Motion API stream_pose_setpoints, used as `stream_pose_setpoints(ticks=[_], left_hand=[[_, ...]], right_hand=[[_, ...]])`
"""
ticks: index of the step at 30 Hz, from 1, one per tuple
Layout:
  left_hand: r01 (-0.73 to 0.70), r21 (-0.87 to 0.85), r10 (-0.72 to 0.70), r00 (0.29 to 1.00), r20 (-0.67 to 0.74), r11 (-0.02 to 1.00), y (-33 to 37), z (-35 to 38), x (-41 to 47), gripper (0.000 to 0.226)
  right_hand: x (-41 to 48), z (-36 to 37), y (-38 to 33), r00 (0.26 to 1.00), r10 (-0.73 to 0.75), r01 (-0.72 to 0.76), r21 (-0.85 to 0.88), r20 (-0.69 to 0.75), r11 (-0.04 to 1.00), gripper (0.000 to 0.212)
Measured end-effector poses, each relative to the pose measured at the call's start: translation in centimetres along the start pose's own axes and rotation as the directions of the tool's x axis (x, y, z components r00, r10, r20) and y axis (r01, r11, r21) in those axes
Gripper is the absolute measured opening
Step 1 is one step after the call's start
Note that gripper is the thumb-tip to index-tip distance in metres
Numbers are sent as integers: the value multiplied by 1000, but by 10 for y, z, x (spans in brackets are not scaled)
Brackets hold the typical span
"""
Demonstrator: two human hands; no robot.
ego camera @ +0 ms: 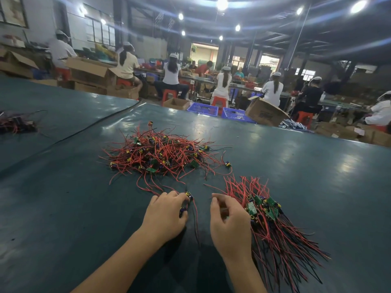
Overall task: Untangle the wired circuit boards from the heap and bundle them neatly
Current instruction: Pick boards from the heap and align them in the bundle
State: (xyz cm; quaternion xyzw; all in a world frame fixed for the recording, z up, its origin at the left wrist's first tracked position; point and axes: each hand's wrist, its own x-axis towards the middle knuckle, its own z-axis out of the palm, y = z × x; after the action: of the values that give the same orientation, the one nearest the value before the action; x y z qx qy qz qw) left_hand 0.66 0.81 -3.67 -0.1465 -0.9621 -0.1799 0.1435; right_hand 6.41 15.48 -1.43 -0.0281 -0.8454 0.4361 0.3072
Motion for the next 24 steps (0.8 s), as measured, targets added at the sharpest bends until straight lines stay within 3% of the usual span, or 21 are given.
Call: stream_pose_setpoints(ticks=[2,5,9,13,18,21,24], left_hand=[[4,-16,-4,1000,-4,1000,0,-1,0,31],[10,-23,-10,1000,2,1000,1,-2,0,31],[6,-25,-6,1000,6,1000,1,-2,0,31],[-11,-120,7,1000,-28,993,2,-4,0,29],[-111,-409,-17,955,-296,906,9,-15,0,22],[-253,-462,45,909,-415,850,14,-20,-1,20],[-377,-452,158,879,-450,809,18,-23,-3,24]], right_hand=[[-1,-4,-2,998,-56,65,-280,38,958,15],[2,-12,-3,977,106,28,-610,183,792,27],[5,-21,1,946,240,-41,-653,217,756,33],[6,-17,4,965,178,-18,-631,192,776,37],[2,-8,1,994,-95,109,-303,62,947,15],[-1,2,-2,992,-22,20,20,127,1000,13],[0,7,-6,972,118,-178,315,202,932,15]])
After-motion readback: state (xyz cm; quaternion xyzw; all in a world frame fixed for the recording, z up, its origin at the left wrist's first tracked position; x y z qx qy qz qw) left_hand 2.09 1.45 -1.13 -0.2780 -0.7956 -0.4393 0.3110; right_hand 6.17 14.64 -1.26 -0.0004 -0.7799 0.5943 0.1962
